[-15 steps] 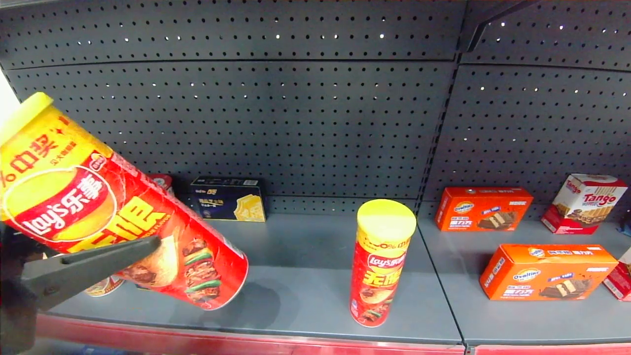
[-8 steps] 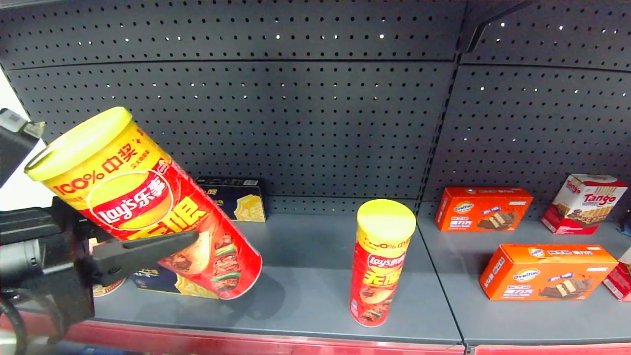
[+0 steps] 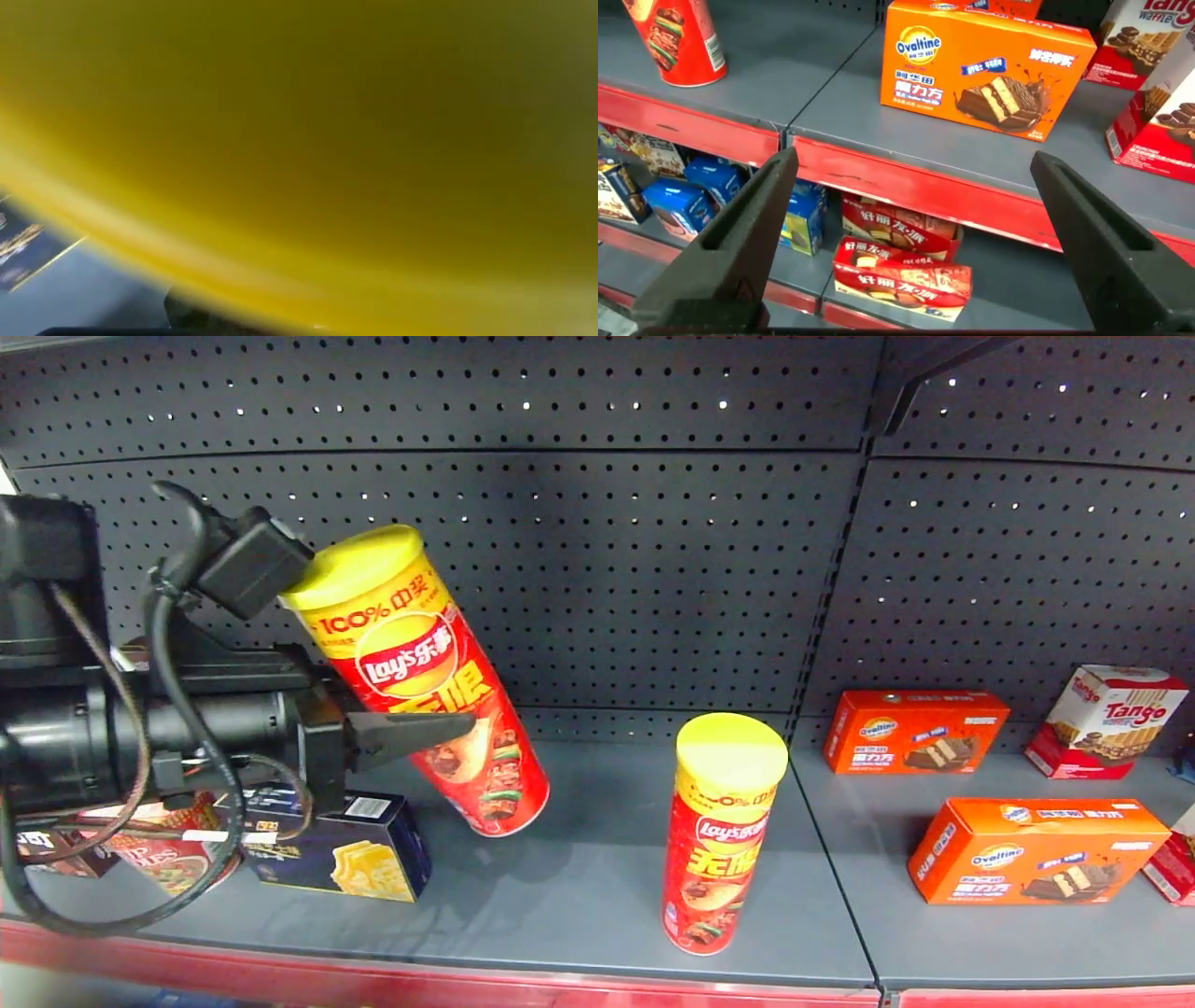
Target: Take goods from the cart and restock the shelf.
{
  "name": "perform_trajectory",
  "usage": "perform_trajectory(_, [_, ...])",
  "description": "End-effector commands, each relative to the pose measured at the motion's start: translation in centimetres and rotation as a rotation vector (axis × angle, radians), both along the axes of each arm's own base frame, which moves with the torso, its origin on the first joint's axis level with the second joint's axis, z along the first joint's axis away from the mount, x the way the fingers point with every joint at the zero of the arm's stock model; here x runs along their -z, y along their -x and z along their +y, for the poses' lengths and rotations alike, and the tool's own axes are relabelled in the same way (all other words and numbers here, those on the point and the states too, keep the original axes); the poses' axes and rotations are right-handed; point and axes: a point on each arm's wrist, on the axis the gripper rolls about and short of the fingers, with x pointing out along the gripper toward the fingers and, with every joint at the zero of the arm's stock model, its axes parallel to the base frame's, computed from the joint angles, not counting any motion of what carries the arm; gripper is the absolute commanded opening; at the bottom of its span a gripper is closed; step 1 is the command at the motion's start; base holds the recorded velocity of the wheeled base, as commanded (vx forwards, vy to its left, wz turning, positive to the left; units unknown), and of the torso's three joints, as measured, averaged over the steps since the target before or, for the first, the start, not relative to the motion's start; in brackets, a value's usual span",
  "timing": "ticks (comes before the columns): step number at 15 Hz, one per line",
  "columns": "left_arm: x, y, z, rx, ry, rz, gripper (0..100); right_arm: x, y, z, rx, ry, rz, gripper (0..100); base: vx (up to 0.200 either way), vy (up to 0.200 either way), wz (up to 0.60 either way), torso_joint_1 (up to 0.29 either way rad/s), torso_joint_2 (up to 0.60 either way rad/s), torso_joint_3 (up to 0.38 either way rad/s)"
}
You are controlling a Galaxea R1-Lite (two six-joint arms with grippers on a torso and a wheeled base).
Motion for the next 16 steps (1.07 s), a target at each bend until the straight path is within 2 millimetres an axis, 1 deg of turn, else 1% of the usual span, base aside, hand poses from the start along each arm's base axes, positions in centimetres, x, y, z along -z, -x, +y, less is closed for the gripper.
perform_trajectory(1, [1.4, -2.9, -1.3, 0.019, -0.028, 0.049, 0, 0.0, 0.0, 0.0, 0.000, 0.002, 0.003, 100, 0.000, 0.000, 0.00, 0.000, 0.00, 0.000])
perform_trajectory(3, [2.2, -4.5, -2.0, 0.035, -0.060, 0.047, 0, 0.0, 0.0, 0.0, -0.001, 0.003, -0.001, 100, 0.000, 0.000, 0.00, 0.000, 0.00, 0.000])
perform_trajectory(5, [2.9, -6.7, -2.4, 0.045, -0.108, 0.022, 0, 0.0, 0.0, 0.0, -0.001, 0.002, -0.004, 100, 0.000, 0.000, 0.00, 0.000, 0.00, 0.000])
perform_trajectory(7, [3.5, -8.3, -3.2, 0.007, -0.139, 0.021, 0, 0.0, -0.1, 0.0, -0.001, 0.001, -0.005, 100, 0.000, 0.000, 0.00, 0.000, 0.00, 0.000])
perform_trajectory(10, [4.0, -9.9, -4.1, 0.009, -0.147, 0.018, 0, 0.0, -0.1, 0.0, -0.001, -0.001, -0.011, 100, 0.000, 0.000, 0.00, 0.000, 0.00, 0.000])
perform_trajectory(12, [4.1, -10.4, -4.4, 0.014, -0.151, 0.017, 0, 0.0, -0.1, 0.0, 0.002, -0.001, -0.011, 100, 0.000, 0.000, 0.00, 0.000, 0.00, 0.000])
perform_trajectory(16, [5.1, -11.9, -6.1, 0.050, -0.163, 0.017, 0, 0.0, -0.1, 0.0, 0.002, -0.001, -0.011, 100, 0.000, 0.000, 0.00, 0.000, 0.00, 0.000])
